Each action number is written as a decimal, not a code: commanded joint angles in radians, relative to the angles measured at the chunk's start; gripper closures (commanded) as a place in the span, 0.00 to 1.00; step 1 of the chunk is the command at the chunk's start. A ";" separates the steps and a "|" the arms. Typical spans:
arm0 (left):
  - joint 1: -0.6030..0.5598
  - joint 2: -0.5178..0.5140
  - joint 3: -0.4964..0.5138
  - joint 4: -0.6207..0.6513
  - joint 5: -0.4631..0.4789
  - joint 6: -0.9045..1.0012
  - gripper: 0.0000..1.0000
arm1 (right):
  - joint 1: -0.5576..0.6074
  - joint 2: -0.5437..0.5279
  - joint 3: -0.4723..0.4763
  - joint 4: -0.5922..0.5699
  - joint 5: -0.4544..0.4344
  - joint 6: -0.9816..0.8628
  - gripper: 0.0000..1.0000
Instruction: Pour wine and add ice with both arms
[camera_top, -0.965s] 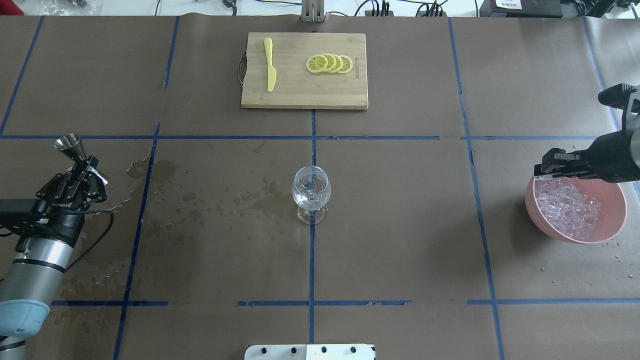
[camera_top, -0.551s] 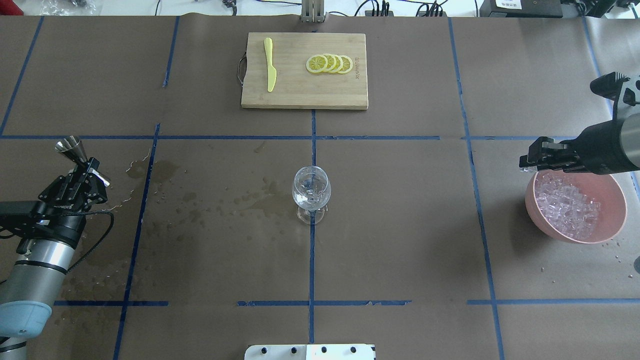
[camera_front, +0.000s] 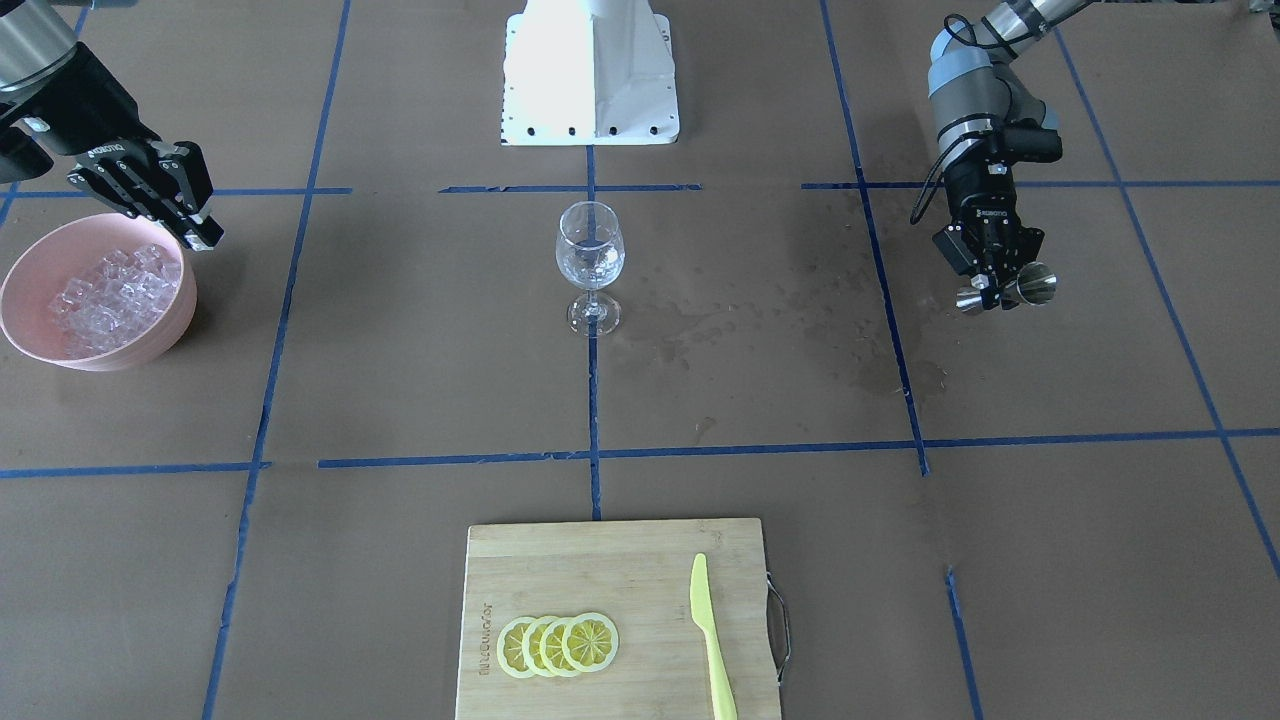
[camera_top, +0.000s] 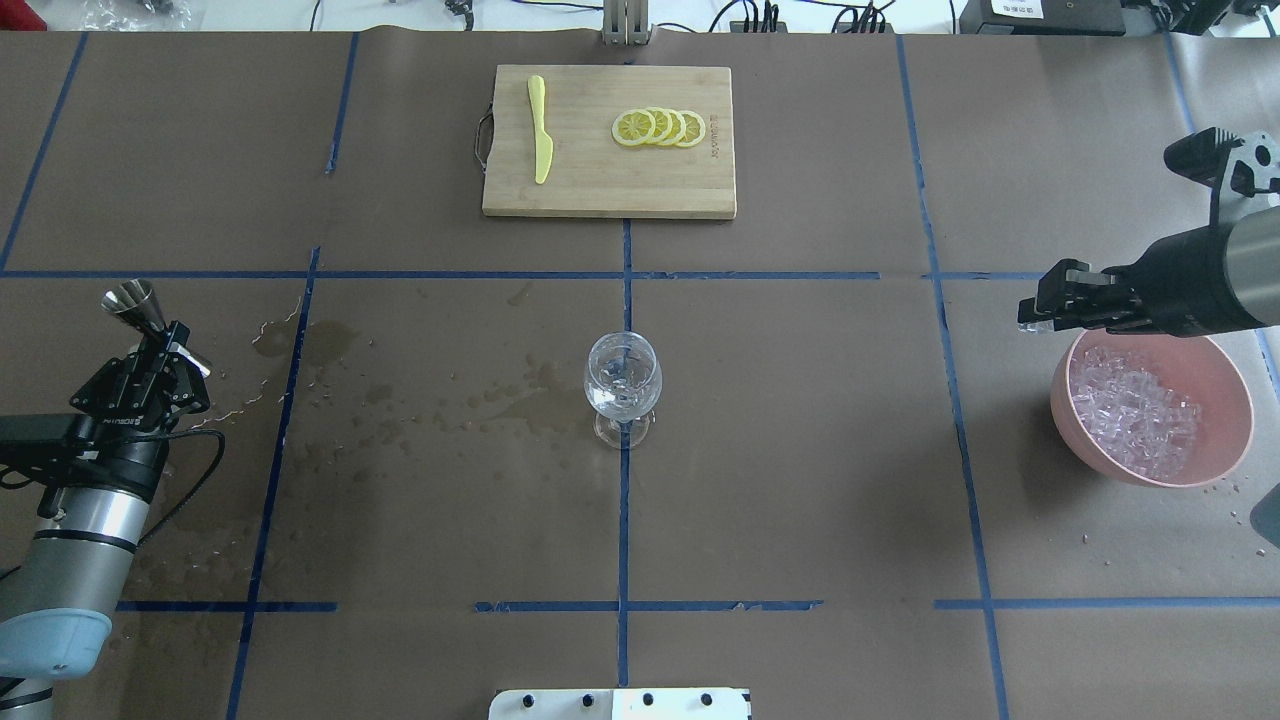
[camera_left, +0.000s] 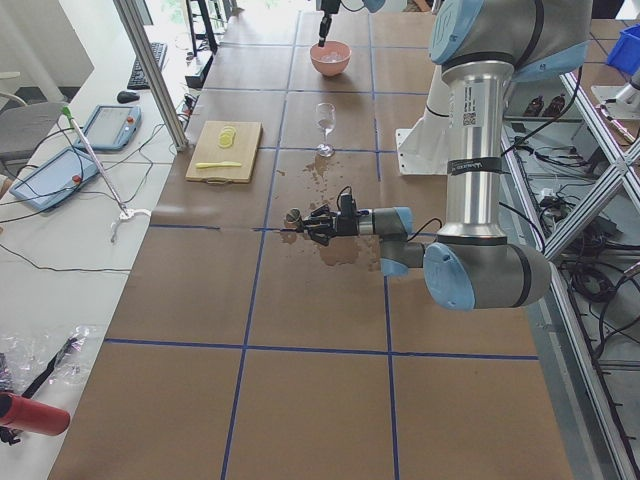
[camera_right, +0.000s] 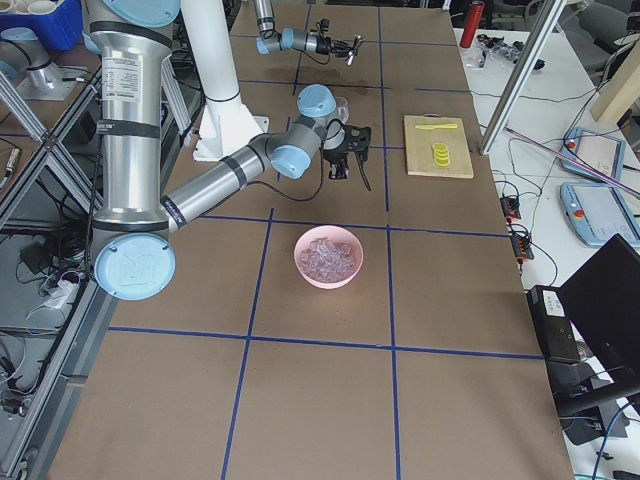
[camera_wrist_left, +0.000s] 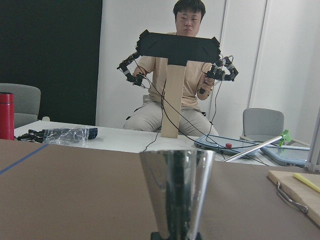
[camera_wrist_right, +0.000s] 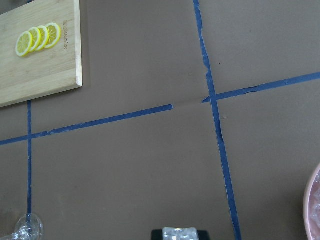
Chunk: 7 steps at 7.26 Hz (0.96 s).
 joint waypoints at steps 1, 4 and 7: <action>0.041 -0.047 0.039 -0.004 0.102 -0.002 1.00 | 0.000 0.016 -0.003 0.000 -0.001 0.001 1.00; 0.059 -0.058 0.087 -0.002 0.133 0.000 1.00 | 0.000 0.016 -0.006 0.000 -0.001 0.001 1.00; 0.062 -0.058 0.090 0.004 0.133 0.006 1.00 | 0.000 0.016 -0.003 0.000 -0.001 0.001 1.00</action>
